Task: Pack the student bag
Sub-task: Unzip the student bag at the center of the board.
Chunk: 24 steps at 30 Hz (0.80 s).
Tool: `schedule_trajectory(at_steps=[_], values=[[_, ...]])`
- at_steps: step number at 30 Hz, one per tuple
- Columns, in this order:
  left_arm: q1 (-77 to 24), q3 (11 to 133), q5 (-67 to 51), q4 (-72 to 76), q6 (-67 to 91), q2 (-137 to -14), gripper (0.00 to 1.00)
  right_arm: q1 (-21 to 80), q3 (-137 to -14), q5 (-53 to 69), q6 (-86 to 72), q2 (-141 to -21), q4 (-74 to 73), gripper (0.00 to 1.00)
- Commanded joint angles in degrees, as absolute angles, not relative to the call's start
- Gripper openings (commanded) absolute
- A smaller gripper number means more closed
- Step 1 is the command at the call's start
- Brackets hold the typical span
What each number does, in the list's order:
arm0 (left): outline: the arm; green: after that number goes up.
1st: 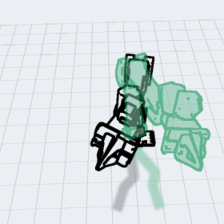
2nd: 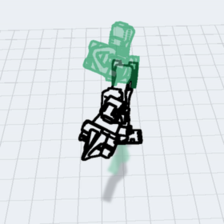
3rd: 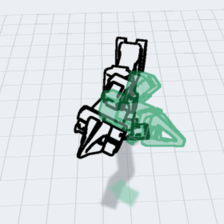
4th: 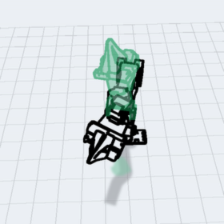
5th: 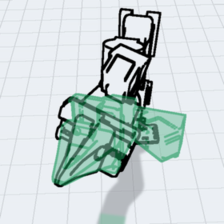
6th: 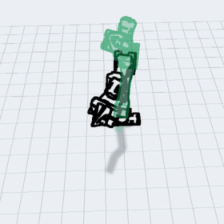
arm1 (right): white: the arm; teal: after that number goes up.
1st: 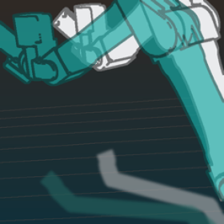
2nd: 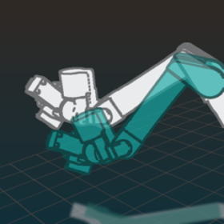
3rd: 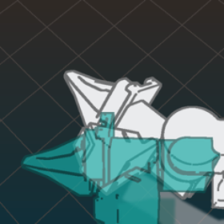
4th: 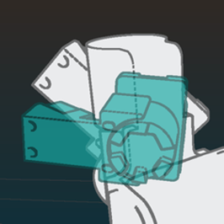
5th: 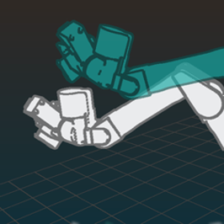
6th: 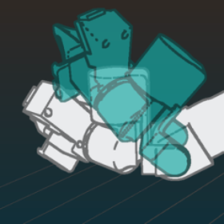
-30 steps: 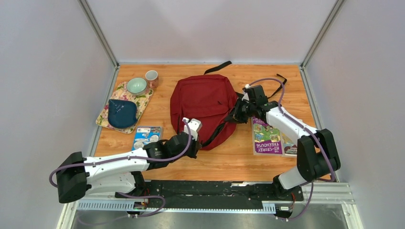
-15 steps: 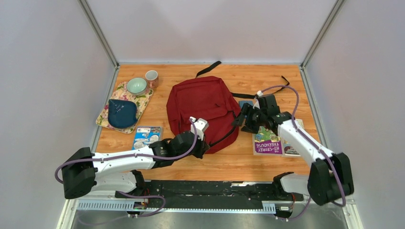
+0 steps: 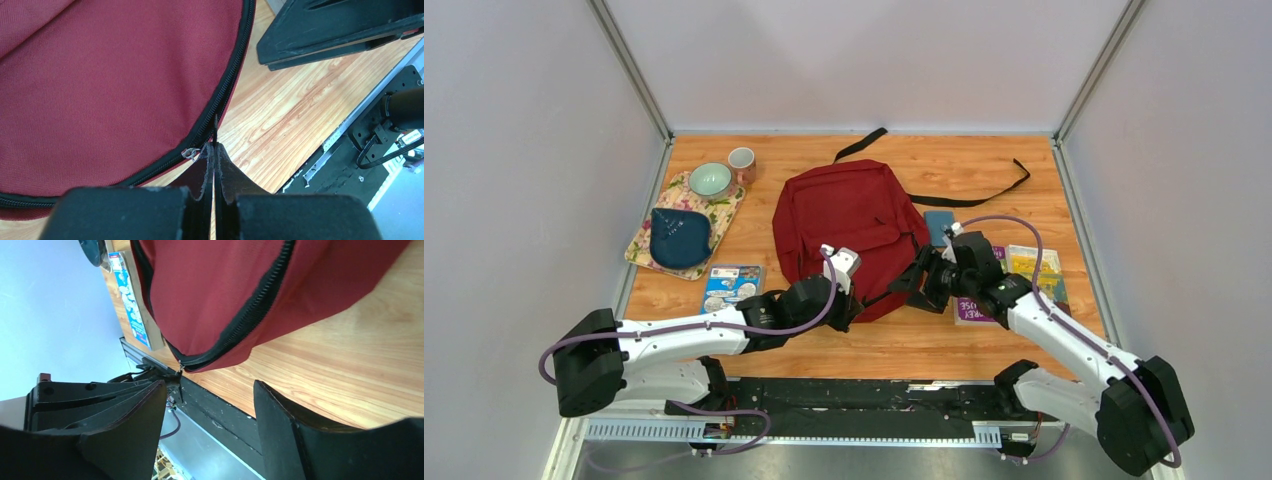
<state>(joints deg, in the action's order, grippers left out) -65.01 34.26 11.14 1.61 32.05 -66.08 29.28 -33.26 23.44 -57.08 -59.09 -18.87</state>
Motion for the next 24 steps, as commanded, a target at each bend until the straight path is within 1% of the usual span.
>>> schedule_trajectory(at_steps=[1, 5, 8, 9, 11, 12, 13, 14, 17, 20, 21, 24], values=[[-65.39, 36.56, 10.28, 4.66, 32.61, -66.01, 0.0, 31.2, -34.63, 22.76, -61.87, -61.87, -12.13, 0.68], [-65.48, 36.39, 10.2, 4.75, 32.78, -65.92, 0.0, 32.52, -35.16, 23.29, -63.71, -66.52, -9.94, 0.67], [-65.48, 36.3, 9.93, 4.75, 32.78, -65.83, 0.0, 33.39, -34.98, 23.55, -64.16, -68.81, -8.62, 0.64], [-65.48, 36.3, 10.02, 4.75, 32.78, -65.74, 0.0, 33.4, -34.81, 23.64, -64.25, -69.08, -8.18, 0.55], [-65.48, 36.12, 10.11, 4.66, 32.78, -65.66, 0.0, 33.48, -34.54, 23.21, -63.99, -69.26, -7.82, 0.43], [-65.48, 36.04, 10.46, 4.4, 32.7, -65.48, 0.0, 33.49, -34.63, 22.77, -63.2, -69.26, -7.91, 0.32], [-65.48, 35.95, 10.72, 4.05, 32.7, -65.39, 0.0, 33.4, -34.8, 22.33, -62.76, -69.26, -8.08, 0.26], [-65.57, 35.95, 11.24, 3.69, 32.43, -64.87, 0.0, 33.4, -34.89, 21.19, -62.23, -69.17, -9.13, 0.15], [-65.48, 35.77, 14.67, 0.54, 30.6, -63.47, 0.0, 32.53, -35.68, 20.13, -59.51, -69.61, -10.37, 0.0], [-65.39, 35.42, 21.69, -5.26, 28.66, -60.92, 0.0, 31.21, -36.21, 20.39, -57.31, -70.48, -11.68, 0.0], [-65.22, 35.25, 25.8, -7.97, 28.04, -60.21, 0.0, 30.85, -36.21, 20.39, -56.87, -70.66, -11.86, 0.0], [-62.68, 33.4, 29.52, -11.76, 26.54, -56.7, 0.0, 29.45, -35.51, 20.74, -55.29, -70.58, -12.65, 0.0]])
